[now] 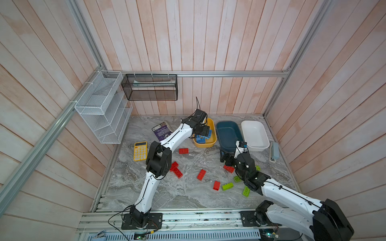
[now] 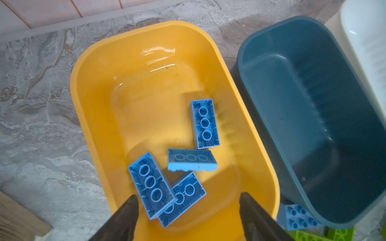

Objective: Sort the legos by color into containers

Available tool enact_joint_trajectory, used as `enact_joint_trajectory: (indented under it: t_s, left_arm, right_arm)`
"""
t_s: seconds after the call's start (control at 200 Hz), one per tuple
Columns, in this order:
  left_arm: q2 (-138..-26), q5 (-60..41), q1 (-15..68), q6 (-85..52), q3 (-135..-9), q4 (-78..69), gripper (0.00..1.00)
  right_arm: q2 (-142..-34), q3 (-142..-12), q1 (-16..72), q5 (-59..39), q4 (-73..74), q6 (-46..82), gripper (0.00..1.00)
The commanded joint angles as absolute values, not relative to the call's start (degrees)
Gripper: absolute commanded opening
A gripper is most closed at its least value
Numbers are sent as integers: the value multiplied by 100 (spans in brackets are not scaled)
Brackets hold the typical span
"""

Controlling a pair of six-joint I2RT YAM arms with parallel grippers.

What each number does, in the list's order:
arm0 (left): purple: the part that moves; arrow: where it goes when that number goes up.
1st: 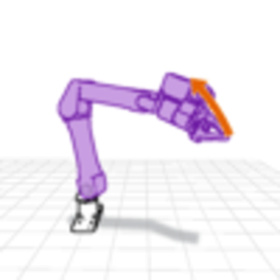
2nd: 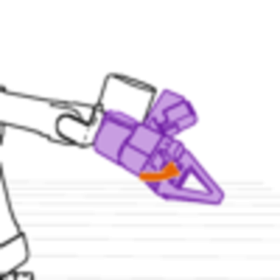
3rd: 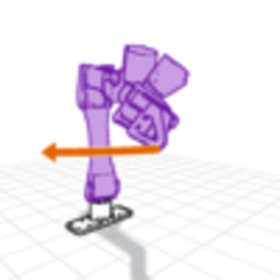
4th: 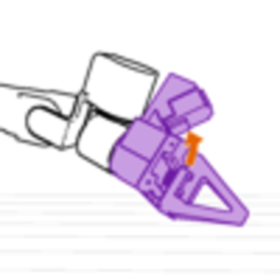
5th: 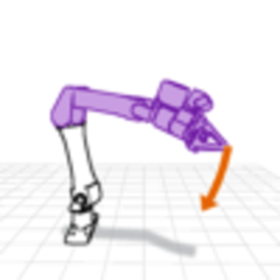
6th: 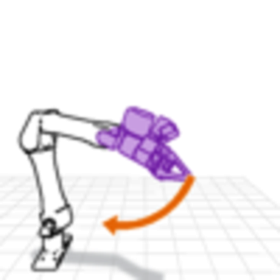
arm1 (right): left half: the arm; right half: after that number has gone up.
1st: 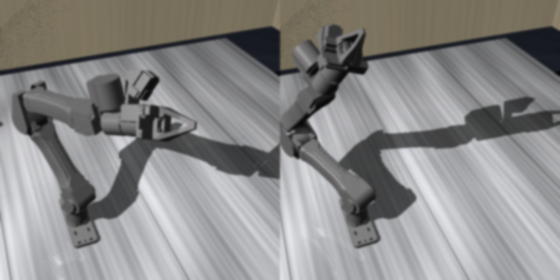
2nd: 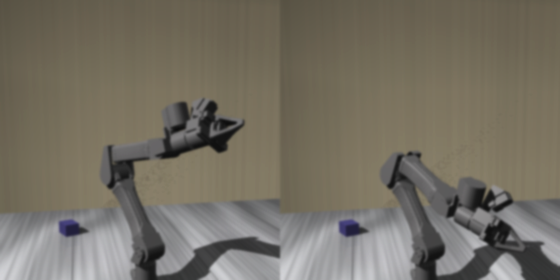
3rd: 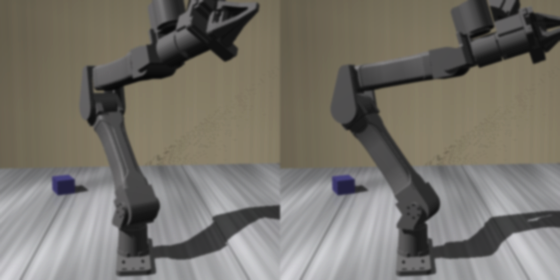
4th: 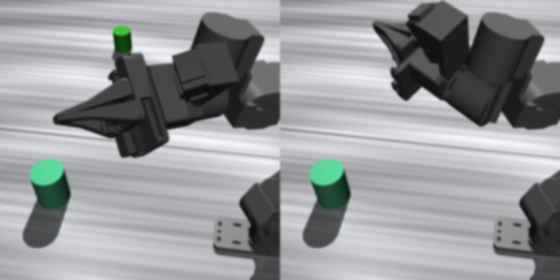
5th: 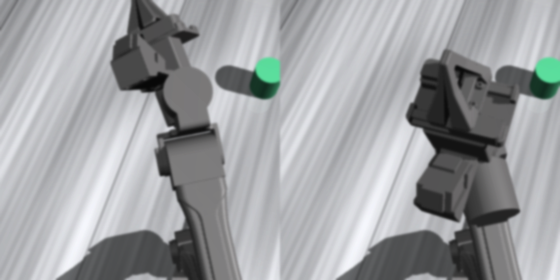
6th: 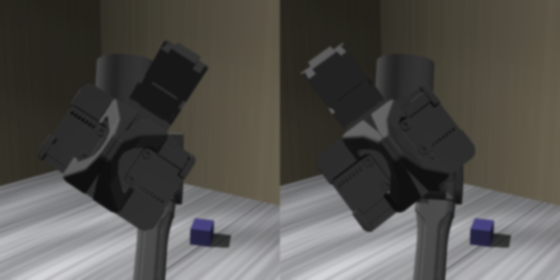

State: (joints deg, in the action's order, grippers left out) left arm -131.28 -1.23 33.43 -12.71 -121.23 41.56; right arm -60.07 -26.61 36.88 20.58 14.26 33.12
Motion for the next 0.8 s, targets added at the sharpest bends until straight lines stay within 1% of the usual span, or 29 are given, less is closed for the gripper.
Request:
enact_joint_trajectory:
  t_s: [0.0, 0.095, 0.18, 0.295, 0.39, 0.595, 0.795]
  left_arm:
    - [-12247, -232, 3349, -1296, -11542, 3969, 80]
    - [-11346, -297, 3349, -1409, -10553, 3516, 81]
    - [-10449, -322, 3349, -1538, -9588, 3073, 81]
    - [-9233, -398, 3351, -1732, -8300, 2574, 81]
    - [-8339, -363, 3342, -1849, -7464, 2449, 81]
    - [-6741, -420, 3331, -1891, -6237, 2541, 81]
    - [-5827, -479, 3327, -1687, -5691, 2955, 83]
  right_arm:
    - [-6299, -3202, 3725, 2795, 556, 3866, 96]
    - [-6666, -3636, 3731, 3087, -59, 4268, 96]
    - [-6952, -3858, 3737, 3114, -332, 4473, 96]
    - [-7379, -4067, 3737, 3065, -519, 4516, 95]
    - [-7840, -4392, 3738, 3135, -814, 4514, 95]
    - [-8824, -4943, 3742, 3265, -1137, 4776, 95]
    - [-9527, -5237, 3711, 3447, -1258, 5080, 97]
